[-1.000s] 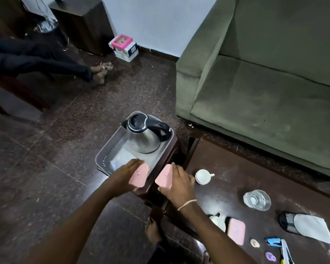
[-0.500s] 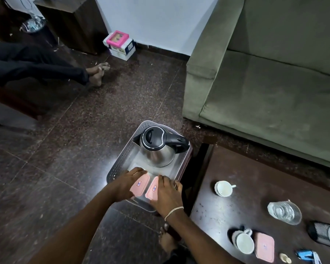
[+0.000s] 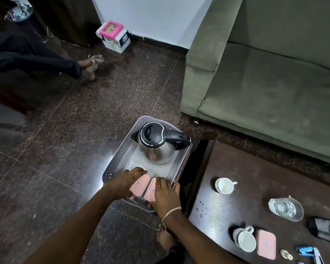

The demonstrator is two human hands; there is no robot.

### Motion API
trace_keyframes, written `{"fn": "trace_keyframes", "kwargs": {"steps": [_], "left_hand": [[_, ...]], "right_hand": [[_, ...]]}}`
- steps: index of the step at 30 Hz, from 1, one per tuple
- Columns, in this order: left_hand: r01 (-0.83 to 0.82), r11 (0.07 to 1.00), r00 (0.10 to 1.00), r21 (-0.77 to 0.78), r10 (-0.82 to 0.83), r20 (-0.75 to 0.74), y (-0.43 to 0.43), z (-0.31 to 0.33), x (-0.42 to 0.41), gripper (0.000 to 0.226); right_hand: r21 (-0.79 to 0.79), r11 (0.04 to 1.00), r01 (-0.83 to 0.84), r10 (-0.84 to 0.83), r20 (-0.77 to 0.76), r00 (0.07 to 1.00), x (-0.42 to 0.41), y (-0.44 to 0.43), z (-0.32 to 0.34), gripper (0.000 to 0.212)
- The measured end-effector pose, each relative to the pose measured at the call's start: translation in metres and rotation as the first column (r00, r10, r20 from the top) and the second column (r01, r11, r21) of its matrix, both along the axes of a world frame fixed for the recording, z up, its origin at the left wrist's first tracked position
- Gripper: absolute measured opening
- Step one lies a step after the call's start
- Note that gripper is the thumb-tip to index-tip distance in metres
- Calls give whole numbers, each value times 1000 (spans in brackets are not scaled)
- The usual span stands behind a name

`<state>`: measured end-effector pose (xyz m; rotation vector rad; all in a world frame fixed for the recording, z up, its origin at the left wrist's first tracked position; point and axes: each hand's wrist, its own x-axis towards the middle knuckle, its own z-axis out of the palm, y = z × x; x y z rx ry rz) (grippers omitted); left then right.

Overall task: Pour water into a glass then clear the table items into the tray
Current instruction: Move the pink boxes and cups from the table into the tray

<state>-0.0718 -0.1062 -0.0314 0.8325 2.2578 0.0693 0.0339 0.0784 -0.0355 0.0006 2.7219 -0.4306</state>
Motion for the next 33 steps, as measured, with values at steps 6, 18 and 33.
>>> {"fn": "trace_keyframes", "kwargs": {"steps": [6,18,33], "left_hand": [[35,998,995,-54,-40,-88,0,12,9,118],[-73,959,956,274,145,-254,114,64,107,98],[-241,939,970,247,227,83,340,-54,295,99]], "right_hand": [[-45,995,-90,90,-8,996,6,14,19,106],[-57,992,115,-121,-120,985,136,173,45,80],[137,979,153,-173,150,974,270,353,-44,101]]}}
